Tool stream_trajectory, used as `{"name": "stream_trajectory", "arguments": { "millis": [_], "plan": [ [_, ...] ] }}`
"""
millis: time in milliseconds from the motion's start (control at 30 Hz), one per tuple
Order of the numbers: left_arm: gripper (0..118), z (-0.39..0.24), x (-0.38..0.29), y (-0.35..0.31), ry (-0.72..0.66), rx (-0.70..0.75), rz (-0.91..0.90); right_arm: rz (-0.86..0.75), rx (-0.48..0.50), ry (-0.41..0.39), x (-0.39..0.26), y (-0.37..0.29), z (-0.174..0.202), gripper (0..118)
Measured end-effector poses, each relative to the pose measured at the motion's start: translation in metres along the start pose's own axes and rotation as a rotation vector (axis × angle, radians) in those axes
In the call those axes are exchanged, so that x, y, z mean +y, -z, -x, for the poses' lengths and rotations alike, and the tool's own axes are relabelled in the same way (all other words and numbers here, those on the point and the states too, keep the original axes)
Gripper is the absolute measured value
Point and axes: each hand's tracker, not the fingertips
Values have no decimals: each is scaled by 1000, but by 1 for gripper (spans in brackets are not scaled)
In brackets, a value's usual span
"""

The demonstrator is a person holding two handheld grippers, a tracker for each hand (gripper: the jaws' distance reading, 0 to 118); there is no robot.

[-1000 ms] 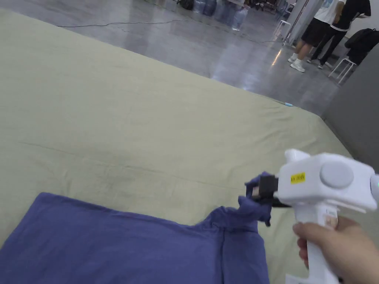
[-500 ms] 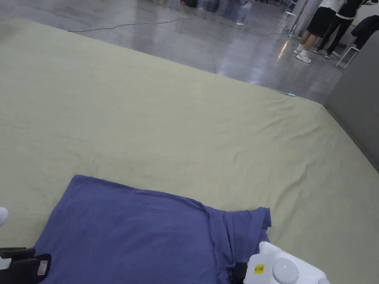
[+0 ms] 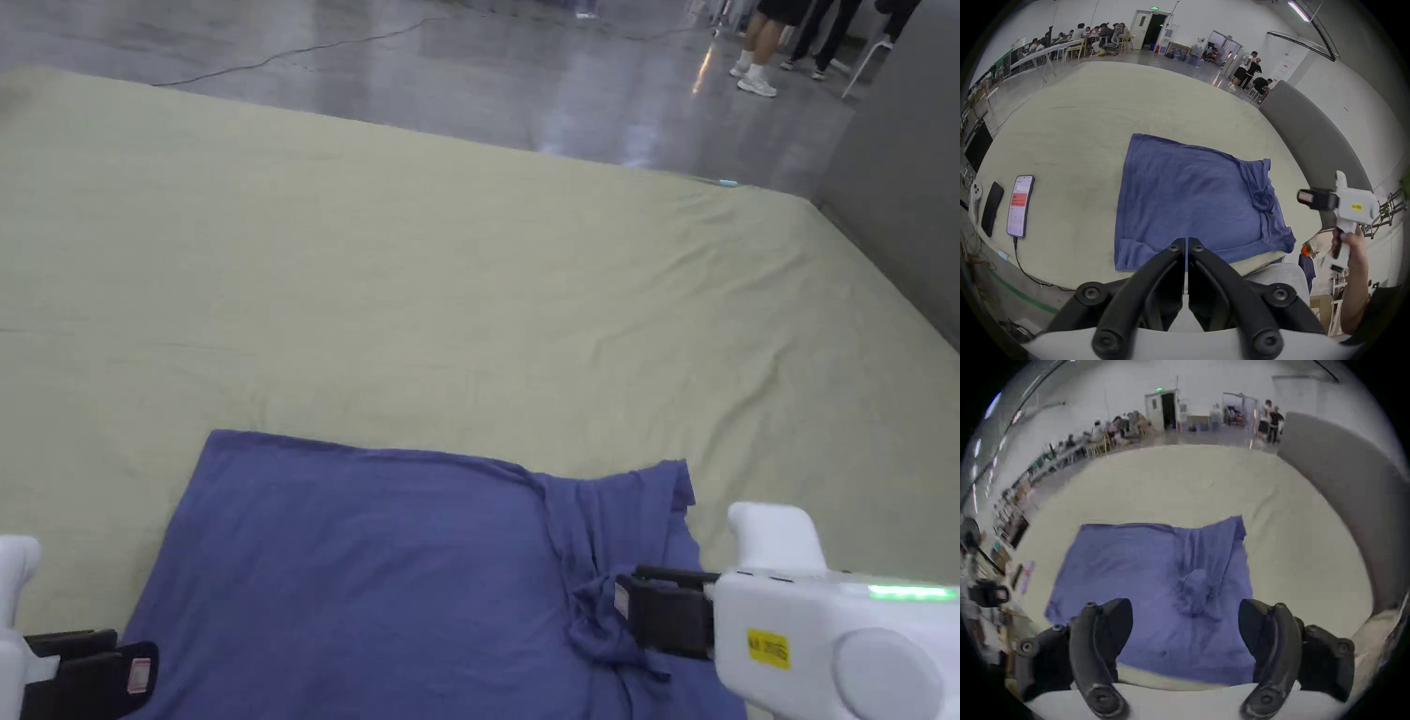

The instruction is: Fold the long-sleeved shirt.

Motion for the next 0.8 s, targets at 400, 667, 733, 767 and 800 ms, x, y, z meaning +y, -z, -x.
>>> {"name": "stream_trajectory", "arguments": {
  "millis": [400,667,733,767,800],
  "plan": [
    [0,25,58,58,-2,-10,69,119,70,-41,-45,26,7,0],
    [118,97,193,210,-43,251,121,118,102,33,-34,35,-9,0],
    [118,109,206,247,-32,283,163,141,58,27,-36,44,-17,0],
    [113,113,210,263,-45,278,168,155,19,26,-37,44,-23,0],
    [101,112,210,275,-43,287,162,165,-17,36,-37,47,-29,0]
  ]
}}
